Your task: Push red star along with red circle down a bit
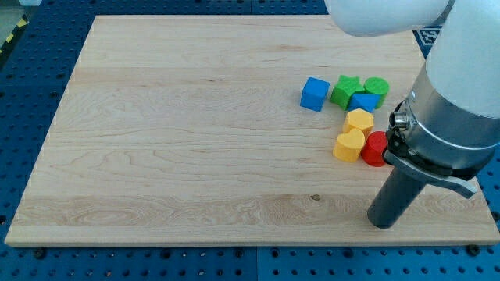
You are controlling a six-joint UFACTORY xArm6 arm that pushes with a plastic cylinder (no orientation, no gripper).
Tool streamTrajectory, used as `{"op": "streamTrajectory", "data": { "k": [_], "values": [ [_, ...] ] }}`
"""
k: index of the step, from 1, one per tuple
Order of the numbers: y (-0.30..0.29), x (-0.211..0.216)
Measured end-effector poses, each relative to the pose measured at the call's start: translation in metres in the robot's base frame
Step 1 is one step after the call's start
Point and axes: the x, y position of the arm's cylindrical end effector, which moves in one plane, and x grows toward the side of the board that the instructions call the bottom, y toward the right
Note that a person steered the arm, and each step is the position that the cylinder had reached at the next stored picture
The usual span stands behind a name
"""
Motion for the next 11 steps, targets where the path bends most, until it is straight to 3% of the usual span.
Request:
{"op": "streamTrajectory", "data": {
  "k": [3, 6, 8, 9, 11],
  "values": [
    [0.002, 0.000],
    [0.102, -0.003],
    [0.141, -0.059],
    [0.141, -0.090],
    [0.104, -0.104]
  ]
}}
